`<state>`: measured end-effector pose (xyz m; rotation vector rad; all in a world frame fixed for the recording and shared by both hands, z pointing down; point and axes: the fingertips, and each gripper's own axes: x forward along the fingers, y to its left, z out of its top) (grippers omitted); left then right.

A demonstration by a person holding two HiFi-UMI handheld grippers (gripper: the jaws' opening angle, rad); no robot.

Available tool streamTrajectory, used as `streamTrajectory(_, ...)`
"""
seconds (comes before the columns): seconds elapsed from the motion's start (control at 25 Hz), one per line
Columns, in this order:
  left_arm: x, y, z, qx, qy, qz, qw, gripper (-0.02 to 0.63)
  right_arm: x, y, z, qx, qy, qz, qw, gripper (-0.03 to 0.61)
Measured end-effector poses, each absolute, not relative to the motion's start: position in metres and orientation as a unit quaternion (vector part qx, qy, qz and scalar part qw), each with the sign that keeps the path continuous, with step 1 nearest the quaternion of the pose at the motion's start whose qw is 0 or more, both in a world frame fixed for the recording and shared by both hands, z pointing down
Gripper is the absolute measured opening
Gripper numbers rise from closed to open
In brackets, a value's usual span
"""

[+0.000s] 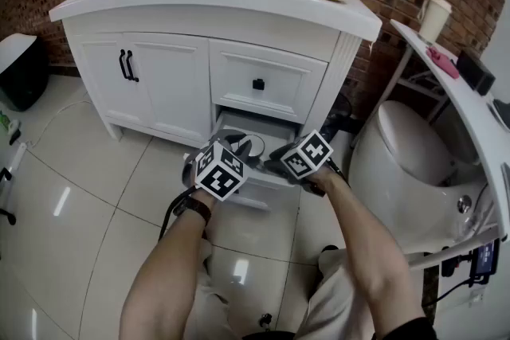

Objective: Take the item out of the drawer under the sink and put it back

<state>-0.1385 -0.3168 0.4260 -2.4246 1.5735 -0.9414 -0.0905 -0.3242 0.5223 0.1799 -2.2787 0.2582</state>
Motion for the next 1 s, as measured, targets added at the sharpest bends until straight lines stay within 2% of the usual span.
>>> streamTrajectory(0.24, -0.128, -0.314, 0.431, -0.800, 0.498, -0.327, 0.072, 0.066, -0.105, -0.341, 0.528, 0.095, -0.894, 0.147, 0.413, 0.112)
streamTrajectory(0.28, -0.126, -0.313, 0.432, -0.801, 0.496, -0.328, 0.072, 0.066, -0.105, -0.343, 0.528, 0.099, -0.894, 0.148, 0.412, 0.110)
streamTrajectory(0.36, -0.123, -0.308, 0.433, -0.802, 0.491, -0.332, 0.074, 0.066, -0.105, -0.345, 0.527, 0.106, -0.894, 0.144, 0.410, 0.064)
streamTrajectory(0.56, -0.123, -0.299, 0.428, -0.802, 0.490, -0.333, 0.078, 0.070, -0.105, -0.345, 0.512, 0.128, -0.902, 0.123, 0.392, 0.061)
streamTrajectory(0.84, -0.155, -0.306, 0.407, -0.792, 0.556, -0.252, 0.023, 0.074, -0.092, -0.336, 0.451, 0.124, -0.939, 0.136, 0.289, 0.061)
streamTrajectory(1.0, -0.154, -0.314, 0.399, -0.789, 0.564, -0.242, 0.020, 0.083, -0.073, -0.331, 0.418, 0.128, -0.952, 0.140, 0.239, 0.061)
